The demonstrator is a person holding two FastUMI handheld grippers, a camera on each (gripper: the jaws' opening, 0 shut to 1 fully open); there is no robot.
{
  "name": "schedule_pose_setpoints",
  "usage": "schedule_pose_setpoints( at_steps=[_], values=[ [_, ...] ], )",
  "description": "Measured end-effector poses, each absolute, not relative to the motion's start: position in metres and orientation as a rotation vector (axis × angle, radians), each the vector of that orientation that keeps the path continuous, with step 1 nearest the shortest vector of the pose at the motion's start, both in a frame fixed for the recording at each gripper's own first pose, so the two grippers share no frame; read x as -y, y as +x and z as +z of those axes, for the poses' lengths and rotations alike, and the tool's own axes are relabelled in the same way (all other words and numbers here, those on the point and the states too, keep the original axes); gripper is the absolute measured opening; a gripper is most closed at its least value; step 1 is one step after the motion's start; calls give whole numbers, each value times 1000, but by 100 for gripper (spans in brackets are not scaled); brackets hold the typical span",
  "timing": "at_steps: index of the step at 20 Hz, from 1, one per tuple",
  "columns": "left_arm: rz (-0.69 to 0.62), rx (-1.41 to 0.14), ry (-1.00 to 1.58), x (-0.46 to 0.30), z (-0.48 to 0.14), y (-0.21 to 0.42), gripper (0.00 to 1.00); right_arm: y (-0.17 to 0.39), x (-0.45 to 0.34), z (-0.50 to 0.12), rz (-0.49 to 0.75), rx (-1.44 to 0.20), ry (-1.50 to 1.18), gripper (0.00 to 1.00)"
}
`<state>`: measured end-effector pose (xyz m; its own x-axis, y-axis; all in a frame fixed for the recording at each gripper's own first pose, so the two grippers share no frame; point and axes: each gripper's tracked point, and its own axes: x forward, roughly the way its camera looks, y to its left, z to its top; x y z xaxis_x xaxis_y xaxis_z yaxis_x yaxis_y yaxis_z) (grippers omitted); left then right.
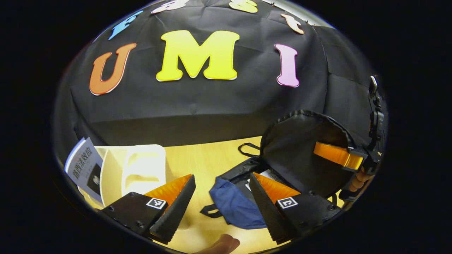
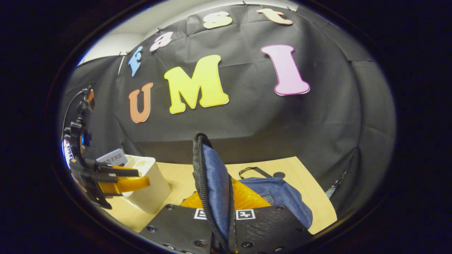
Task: Open the schoolbag, grab two books from the bookshelf and put them into the schoolbag.
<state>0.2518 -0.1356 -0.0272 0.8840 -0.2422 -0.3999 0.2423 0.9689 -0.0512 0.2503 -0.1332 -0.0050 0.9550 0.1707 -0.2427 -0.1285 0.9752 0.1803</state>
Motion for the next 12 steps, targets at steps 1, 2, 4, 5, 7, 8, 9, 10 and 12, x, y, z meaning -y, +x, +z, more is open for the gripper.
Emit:
schedule_pose_setpoints(
  at_steps=[1, 2, 4, 5, 7, 8, 9, 10, 12],
  values=[
    [-236, -411, -4, 126, -20, 250, 98, 251, 133, -6, 152, -262, 163, 5],
    [-205, -398, 3, 112, -12, 249, 98, 249, 133, -8, 151, -265, 161, 5],
    [-154, -357, 29, 82, 7, 249, 98, 247, 133, -10, 151, -268, 156, 5],
    [-151, -347, 42, 71, 16, 247, 98, 245, 133, -9, 157, -266, 155, 5],
    [-109, -344, 79, 40, 30, 244, 98, 241, 135, -9, 160, -268, 161, 5],
    [-87, -344, 100, 24, 36, 244, 98, 241, 135, -10, 162, -268, 162, 5],
    [-71, -344, 116, 11, 45, 243, 98, 239, 135, -10, 161, -267, 162, 5],
    [-62, -346, 131, -1, 52, 241, 98, 239, 135, -10, 162, -267, 162, 5],
    [-37, -353, 142, -26, 62, 243, 97, 236, 134, -13, 165, -270, 165, 5]
  ],
)
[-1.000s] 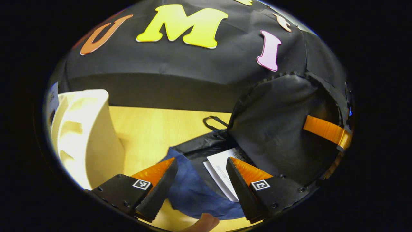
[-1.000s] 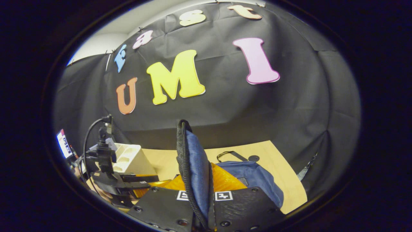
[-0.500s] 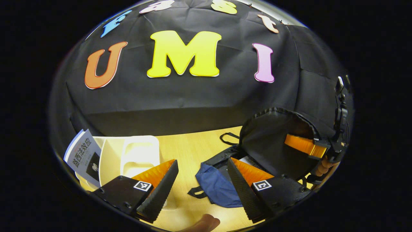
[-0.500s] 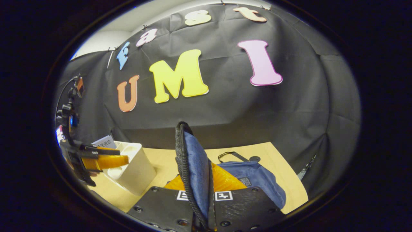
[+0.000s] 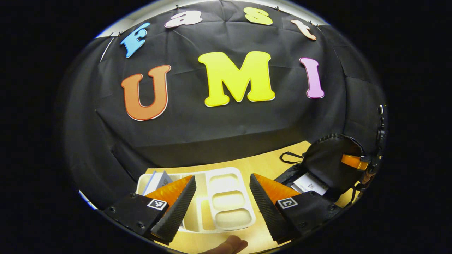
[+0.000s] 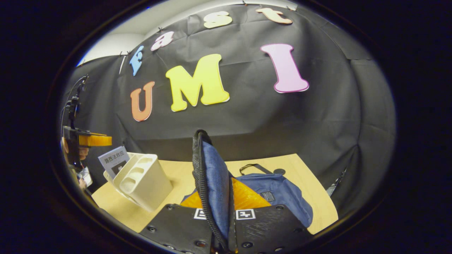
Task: Open the schoolbag, grab two books from the bookshelf and put them into the schoolbag.
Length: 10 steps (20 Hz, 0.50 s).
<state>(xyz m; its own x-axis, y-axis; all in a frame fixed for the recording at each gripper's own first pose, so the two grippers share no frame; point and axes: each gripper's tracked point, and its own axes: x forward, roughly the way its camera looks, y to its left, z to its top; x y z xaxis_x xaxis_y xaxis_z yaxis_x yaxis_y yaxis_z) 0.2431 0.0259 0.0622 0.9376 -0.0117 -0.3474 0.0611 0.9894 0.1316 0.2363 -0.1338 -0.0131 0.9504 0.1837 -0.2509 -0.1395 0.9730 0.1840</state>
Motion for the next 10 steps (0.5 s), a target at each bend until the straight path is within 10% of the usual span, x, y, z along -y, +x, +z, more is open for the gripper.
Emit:
schedule_pose_setpoints(
  at_steps=[10],
  values=[
    [132, -600, 80, -158, 23, 273, 98, 232, 137, -15, 159, -261, 150, 5]
  ],
)
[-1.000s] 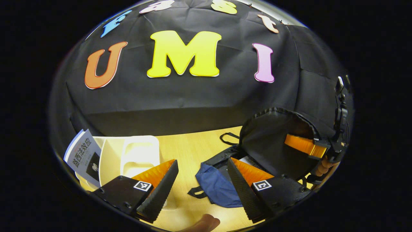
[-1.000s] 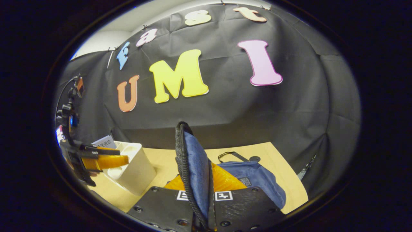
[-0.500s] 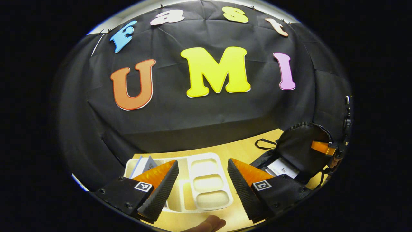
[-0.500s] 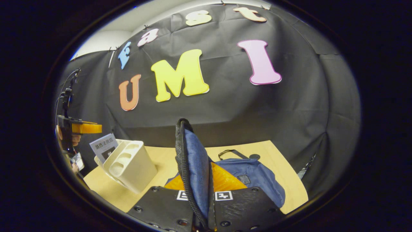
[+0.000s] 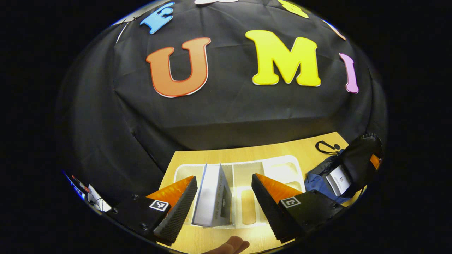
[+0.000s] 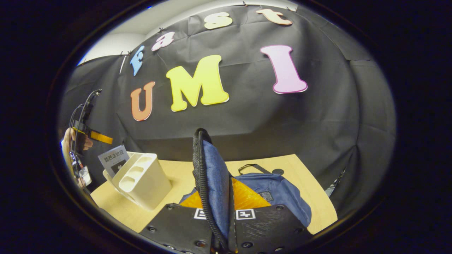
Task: Open the schoolbag, grab two books from the bookshelf and put them into the schoolbag.
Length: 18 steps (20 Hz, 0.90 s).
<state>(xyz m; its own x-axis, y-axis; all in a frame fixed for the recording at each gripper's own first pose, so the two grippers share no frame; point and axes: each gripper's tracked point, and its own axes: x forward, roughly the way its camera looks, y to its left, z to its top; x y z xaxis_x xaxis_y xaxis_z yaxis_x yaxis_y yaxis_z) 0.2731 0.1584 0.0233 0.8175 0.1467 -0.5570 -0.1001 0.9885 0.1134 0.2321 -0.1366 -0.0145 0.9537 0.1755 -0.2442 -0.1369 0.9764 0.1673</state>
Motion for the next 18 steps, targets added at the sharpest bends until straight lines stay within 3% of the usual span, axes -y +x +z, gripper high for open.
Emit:
schedule_pose_setpoints(
  at_steps=[8, 10, 12, 13, 15, 16, 17, 18],
  values=[
    [145, -890, 88, -193, -47, 281, 97, 231, 127, -21, 175, -265, 105, 5],
    [95, -942, 73, -185, -55, 278, 94, 231, 128, -23, 175, -270, 107, 5],
    [69, -976, 67, -178, -61, 275, 87, 231, 128, -25, 175, -272, 106, 5],
    [74, -1002, 74, -179, -65, 272, 78, 231, 128, -24, 178, -269, 106, 5],
    [69, -1049, 71, -178, -72, 266, 73, 230, 129, -26, 181, -269, 111, 5],
    [77, -1060, 77, -181, -74, 267, 75, 231, 130, -27, 182, -269, 116, 5],
    [83, -1071, 79, -184, -76, 269, 64, 232, 131, -27, 182, -269, 120, 5],
    [87, -1086, 80, -185, -78, 266, 60, 231, 131, -28, 181, -271, 123, 5]
  ],
)
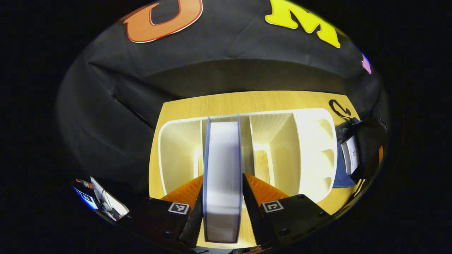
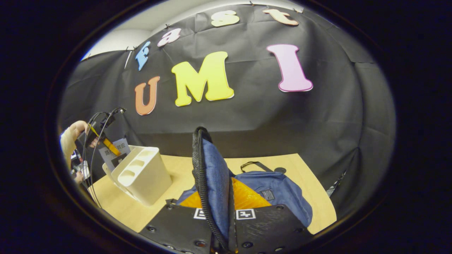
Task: Open the schoolbag, grab two books from the bookshelf and put them into the schoolbag.
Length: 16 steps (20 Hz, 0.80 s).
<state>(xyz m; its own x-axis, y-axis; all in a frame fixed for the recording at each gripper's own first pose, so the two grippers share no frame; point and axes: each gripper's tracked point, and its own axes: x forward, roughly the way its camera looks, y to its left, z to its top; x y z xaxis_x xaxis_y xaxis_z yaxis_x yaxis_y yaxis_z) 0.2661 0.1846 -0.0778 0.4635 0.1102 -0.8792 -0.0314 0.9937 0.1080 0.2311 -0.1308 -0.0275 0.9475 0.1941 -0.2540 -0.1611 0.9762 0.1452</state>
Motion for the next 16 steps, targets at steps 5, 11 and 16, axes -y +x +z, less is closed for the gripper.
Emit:
schedule_pose_setpoints(
  at_steps=[5, 11, 16],
  values=[
    [67, -1123, 91, -175, -82, 264, 55, 230, 131, -31, 182, -274, 123, 5],
    [143, -1030, 98, -175, -61, 263, 51, 230, 131, -35, 188, -283, 145, 5],
    [165, -937, 80, -179, -31, 248, 47, 233, 133, -36, 188, -288, 172, 5]
  ],
)
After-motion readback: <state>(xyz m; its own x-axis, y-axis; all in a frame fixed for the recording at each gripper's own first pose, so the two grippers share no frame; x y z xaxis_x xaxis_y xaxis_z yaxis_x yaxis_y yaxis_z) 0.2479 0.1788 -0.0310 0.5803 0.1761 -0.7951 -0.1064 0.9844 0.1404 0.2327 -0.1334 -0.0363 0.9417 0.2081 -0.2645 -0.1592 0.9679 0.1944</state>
